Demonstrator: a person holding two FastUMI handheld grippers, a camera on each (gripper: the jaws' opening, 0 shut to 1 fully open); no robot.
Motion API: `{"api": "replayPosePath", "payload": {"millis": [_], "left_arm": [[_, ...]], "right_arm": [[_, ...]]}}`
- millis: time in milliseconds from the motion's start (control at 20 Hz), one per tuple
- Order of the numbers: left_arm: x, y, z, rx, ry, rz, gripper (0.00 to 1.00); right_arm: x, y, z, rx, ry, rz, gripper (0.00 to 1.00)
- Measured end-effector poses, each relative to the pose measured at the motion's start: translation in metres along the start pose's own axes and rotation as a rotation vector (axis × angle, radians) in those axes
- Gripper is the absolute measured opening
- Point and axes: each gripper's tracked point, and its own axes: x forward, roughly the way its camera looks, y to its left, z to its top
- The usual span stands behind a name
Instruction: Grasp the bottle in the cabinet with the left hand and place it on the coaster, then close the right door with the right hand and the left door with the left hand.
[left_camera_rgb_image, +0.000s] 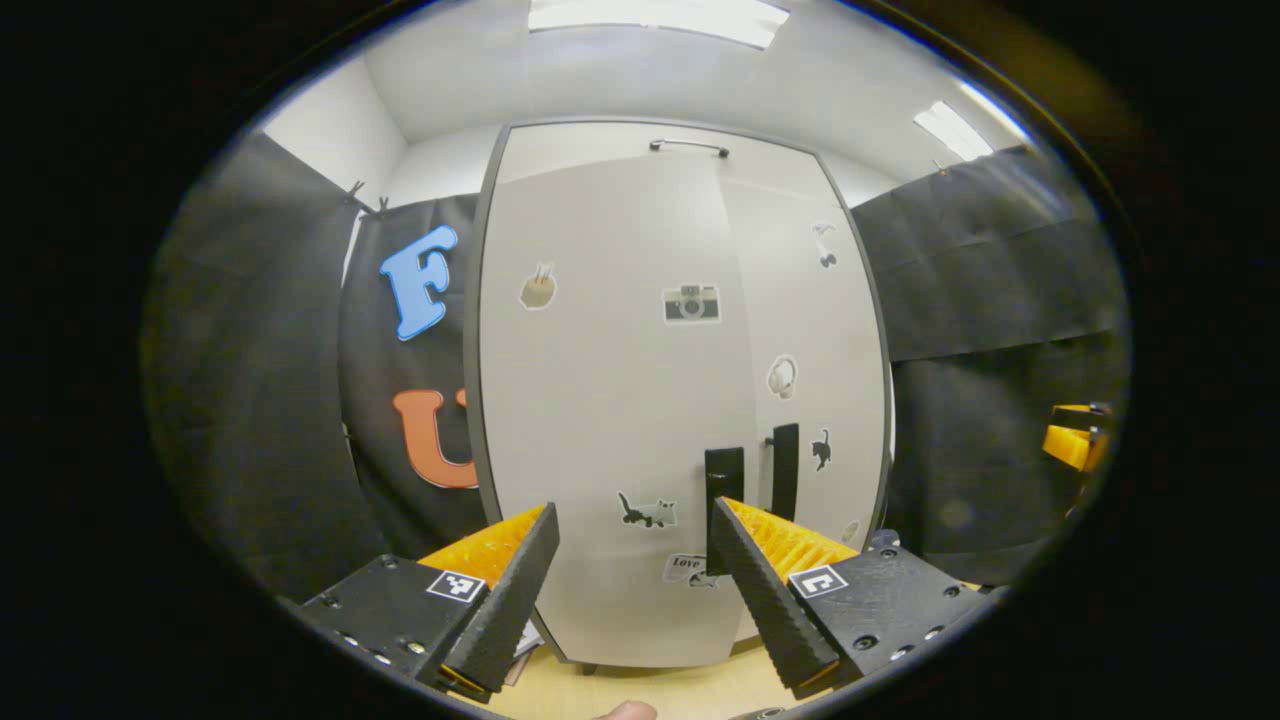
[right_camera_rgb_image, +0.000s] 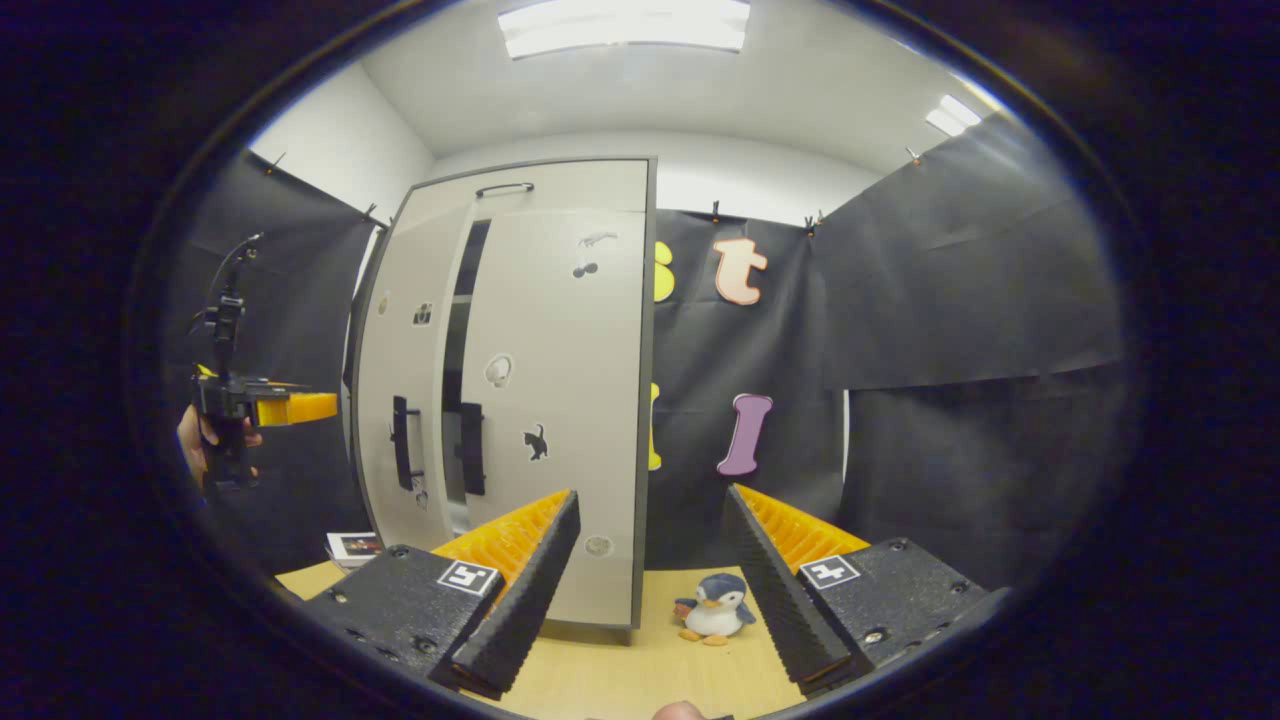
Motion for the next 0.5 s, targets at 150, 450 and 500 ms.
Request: {"api": "replayPosePath", "payload": {"millis": [150, 450, 500], "left_arm": [[-0.024, 0.022, 0.030, 0.000, -0.050, 0.060, 0.97], [-0.067, 0.072, 0.079, -0.076, -0.129, 0.224, 0.97], [-0.076, 0.077, 0.085, -0.076, -0.139, 0.248, 0.94]], "right_arm": [[0.006, 0.006, 0.023, 0.012, -0.050, 0.012, 0.95], [0.020, 0.023, 0.060, 0.048, -0.085, 0.060, 0.94], [0.021, 0.028, 0.066, 0.049, -0.094, 0.073, 0.95]]}}
